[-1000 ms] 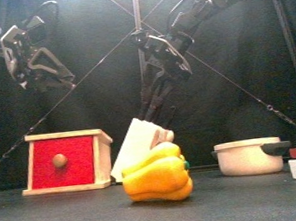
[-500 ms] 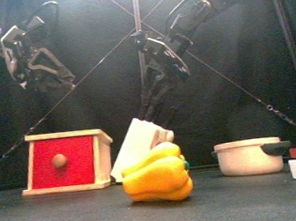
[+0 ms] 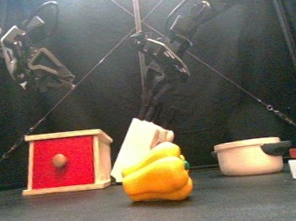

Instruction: Grab cleaver

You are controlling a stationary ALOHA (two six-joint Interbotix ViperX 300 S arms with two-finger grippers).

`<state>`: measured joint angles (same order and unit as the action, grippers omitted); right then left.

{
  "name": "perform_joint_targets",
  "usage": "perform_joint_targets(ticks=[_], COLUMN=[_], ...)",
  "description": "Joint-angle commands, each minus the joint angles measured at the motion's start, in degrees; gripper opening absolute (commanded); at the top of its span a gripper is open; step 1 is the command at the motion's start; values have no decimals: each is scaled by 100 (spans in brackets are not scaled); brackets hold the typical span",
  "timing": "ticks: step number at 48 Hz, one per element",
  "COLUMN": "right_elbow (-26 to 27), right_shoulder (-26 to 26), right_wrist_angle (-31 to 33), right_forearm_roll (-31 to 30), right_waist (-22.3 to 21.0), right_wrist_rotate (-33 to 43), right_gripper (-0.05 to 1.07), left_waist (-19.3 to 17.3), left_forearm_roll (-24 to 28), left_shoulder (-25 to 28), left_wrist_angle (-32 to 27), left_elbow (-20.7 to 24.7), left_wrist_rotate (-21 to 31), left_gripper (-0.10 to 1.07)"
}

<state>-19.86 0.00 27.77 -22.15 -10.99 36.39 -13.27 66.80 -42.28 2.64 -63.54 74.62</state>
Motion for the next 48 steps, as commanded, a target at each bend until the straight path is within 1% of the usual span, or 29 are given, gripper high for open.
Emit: perform_joint_targets(ticks=[1,7,14,33,48], right_elbow=[158,158,158,158,158], right_shoulder=[-88,-88,-88,-88,-44], right_wrist_angle=[-35,-35,-44,-53,-70], right_forearm_roll=[9,18,26,35,35], right_waist=[-35,-35,-18,0,9], right_wrist_rotate=[0,0,0,0,9], right_gripper=[61,55,51,46,46], left_waist=[-18,-18,-18,-18,-18], left_forearm_roll=[0,0,0,0,0], left_shoulder=[9,9,9,9,9], left_wrist_angle=[26,26,18,18,26], left_elbow=[62,70,70,62,53], left_wrist_rotate=[9,9,9,9,9], left_gripper=[74,74,74,74,74])
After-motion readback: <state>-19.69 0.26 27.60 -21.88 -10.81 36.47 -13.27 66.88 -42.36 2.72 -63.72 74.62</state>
